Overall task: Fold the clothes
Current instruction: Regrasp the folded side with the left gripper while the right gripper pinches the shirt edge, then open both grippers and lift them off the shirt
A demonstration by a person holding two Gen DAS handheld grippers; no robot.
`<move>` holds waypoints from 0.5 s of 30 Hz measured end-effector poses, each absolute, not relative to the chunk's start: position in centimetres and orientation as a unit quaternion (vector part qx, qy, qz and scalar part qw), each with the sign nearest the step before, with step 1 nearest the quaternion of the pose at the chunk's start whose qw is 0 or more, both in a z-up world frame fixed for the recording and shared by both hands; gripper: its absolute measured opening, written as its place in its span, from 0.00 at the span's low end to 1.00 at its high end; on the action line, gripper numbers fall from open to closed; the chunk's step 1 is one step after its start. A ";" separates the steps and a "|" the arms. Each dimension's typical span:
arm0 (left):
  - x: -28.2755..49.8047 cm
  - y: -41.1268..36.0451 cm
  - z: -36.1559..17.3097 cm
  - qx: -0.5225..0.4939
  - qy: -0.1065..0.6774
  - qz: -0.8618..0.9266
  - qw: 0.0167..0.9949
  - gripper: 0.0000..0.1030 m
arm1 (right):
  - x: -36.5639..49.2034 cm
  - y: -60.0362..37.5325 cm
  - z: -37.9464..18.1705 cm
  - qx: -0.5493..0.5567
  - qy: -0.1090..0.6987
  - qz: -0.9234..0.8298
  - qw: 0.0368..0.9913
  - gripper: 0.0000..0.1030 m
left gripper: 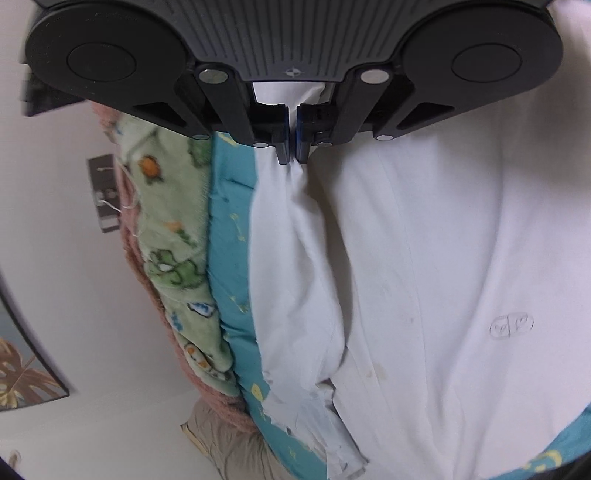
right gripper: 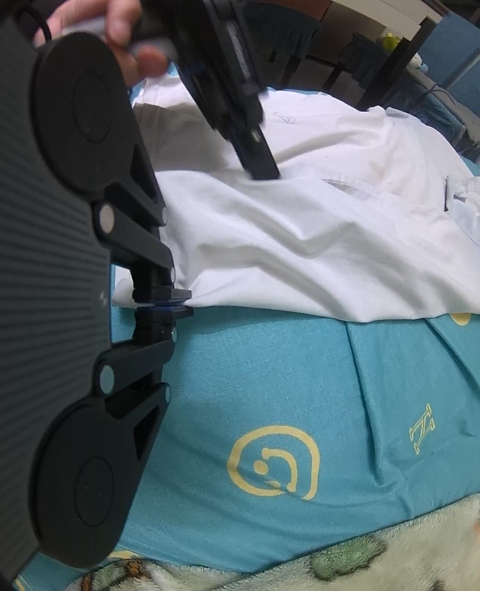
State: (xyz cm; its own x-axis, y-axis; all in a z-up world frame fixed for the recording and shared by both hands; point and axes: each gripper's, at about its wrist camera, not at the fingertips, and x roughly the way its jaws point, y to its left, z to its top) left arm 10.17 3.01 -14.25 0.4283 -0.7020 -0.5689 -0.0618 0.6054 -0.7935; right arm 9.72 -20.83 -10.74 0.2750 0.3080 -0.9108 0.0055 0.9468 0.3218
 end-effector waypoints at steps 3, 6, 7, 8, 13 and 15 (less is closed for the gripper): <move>9.1 5.1 -13.2 -0.431 0.495 -0.231 0.718 0.00 | 9.7 -20.8 -10.7 0.129 0.591 0.094 0.790 0.04; 8.5 6.9 -12.8 -0.457 0.491 -0.232 0.704 0.00 | 9.9 -21.0 -10.8 0.131 0.589 0.091 0.792 0.04; 8.4 7.3 -12.8 -0.459 0.493 -0.230 0.703 0.00 | 10.0 -21.0 -10.8 0.132 0.589 0.090 0.792 0.04; 8.4 7.3 -12.9 -0.448 0.499 -0.221 0.708 0.00 | 10.0 -21.0 -10.8 0.132 0.589 0.090 0.792 0.04; 8.8 6.0 -14.5 -0.384 0.537 -0.171 0.732 0.05 | 10.2 -20.9 -10.9 0.130 0.588 0.089 0.793 0.04; 8.8 5.6 -14.8 -0.356 0.540 -0.147 0.749 0.16 | 10.2 -20.9 -10.9 0.131 0.587 0.089 0.794 0.05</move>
State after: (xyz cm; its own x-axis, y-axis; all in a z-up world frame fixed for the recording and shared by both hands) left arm 8.81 5.63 -14.75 0.3745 -0.6040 -0.7035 -0.1638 0.7037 -0.6913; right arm 10.23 -20.93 -10.87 0.2945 0.2953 -0.9089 0.0119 0.9499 0.3124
